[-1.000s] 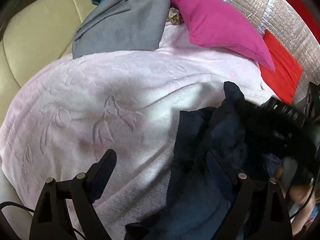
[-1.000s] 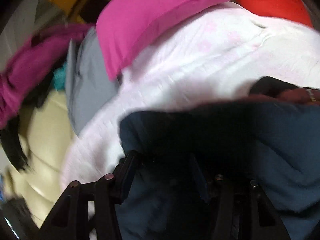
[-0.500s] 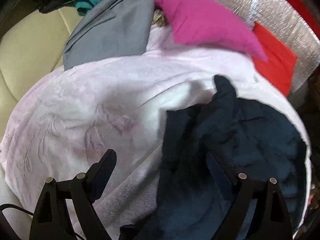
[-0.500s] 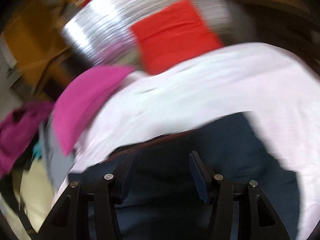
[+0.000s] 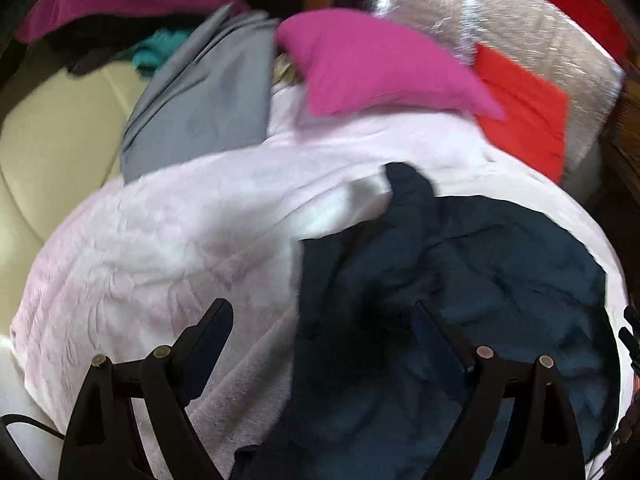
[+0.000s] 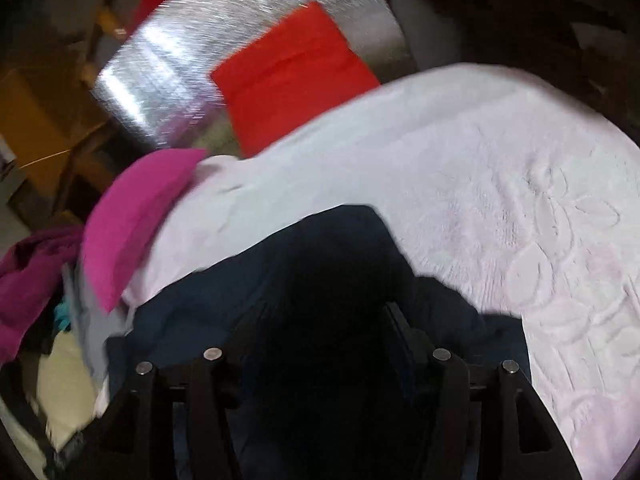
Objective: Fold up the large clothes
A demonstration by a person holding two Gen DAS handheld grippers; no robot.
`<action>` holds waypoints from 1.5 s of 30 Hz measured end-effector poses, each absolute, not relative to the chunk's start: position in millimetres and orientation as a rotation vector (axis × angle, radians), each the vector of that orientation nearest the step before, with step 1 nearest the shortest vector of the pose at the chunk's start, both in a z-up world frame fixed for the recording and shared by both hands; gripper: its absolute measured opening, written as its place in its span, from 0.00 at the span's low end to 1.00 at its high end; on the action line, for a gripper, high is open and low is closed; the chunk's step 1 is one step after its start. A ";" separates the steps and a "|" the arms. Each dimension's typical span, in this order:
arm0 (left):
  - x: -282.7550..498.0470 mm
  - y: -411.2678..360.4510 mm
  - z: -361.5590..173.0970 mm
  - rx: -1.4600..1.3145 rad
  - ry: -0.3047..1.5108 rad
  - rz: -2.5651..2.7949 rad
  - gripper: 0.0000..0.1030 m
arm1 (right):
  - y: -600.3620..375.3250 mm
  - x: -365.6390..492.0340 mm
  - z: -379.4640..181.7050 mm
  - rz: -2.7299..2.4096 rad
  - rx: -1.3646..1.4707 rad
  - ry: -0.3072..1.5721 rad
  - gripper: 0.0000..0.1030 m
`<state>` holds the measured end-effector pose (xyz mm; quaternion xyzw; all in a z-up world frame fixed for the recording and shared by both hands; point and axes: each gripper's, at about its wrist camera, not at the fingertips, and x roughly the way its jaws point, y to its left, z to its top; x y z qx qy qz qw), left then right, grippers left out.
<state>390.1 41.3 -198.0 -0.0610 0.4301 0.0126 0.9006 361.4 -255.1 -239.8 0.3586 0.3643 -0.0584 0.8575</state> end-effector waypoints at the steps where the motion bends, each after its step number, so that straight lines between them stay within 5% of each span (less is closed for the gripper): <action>1: 386.6 37.1 -196.0 -0.118 0.883 0.002 0.89 | -244.4 353.4 -235.0 -0.101 0.736 0.771 0.60; 10: 357.5 1.1 -226.0 0.038 0.975 -0.043 0.89 | -208.2 289.6 -244.1 0.019 0.729 0.857 0.60; 28: 279.0 3.5 -188.8 0.136 0.712 -0.029 0.89 | -233.9 240.1 -253.5 -0.076 0.779 0.834 0.60; 45: 283.9 -14.5 -194.1 0.232 0.681 -0.019 0.89 | -256.4 244.2 -250.9 -0.051 0.869 0.794 0.62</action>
